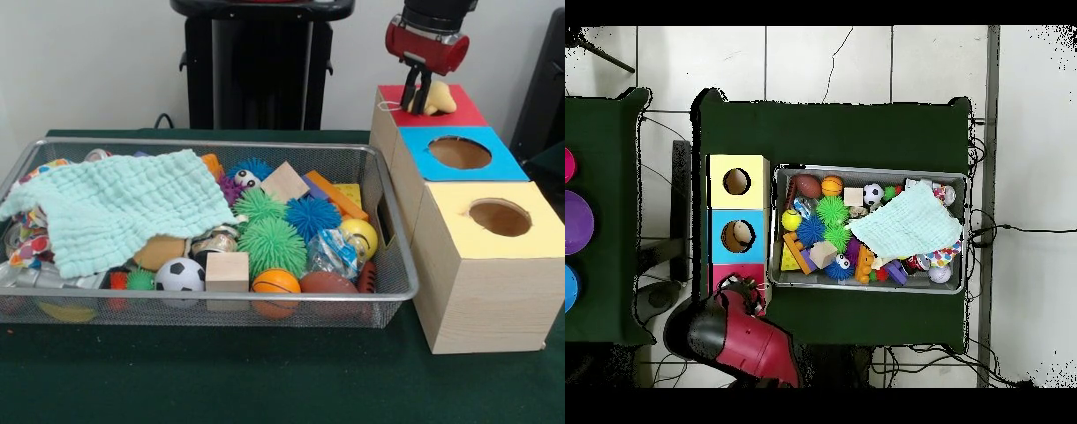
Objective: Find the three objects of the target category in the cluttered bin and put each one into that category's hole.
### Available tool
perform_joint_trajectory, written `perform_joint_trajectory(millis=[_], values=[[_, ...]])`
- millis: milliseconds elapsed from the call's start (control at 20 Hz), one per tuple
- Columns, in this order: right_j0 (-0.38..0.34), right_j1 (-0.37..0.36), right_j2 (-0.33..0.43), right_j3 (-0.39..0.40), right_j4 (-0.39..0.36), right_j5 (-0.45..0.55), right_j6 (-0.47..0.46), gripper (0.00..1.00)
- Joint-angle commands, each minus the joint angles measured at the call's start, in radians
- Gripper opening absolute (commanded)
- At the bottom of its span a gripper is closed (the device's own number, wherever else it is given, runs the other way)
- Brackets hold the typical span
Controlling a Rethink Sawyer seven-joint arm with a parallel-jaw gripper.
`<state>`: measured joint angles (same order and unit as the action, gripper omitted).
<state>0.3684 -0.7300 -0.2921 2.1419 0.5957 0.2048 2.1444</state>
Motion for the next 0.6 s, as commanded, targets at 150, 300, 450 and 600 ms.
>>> perform_joint_trajectory(millis=[150,300,450,600], values=[[0.062,0.045,0.053,-0.001,0.076,0.090,0.312,0.00],[0.109,0.066,-0.022,-0.037,0.065,0.138,0.327,0.00],[0.108,0.072,-0.035,-0.050,0.057,0.119,0.292,0.00],[0.114,0.078,-0.042,-0.058,0.058,0.126,0.283,1.00]])
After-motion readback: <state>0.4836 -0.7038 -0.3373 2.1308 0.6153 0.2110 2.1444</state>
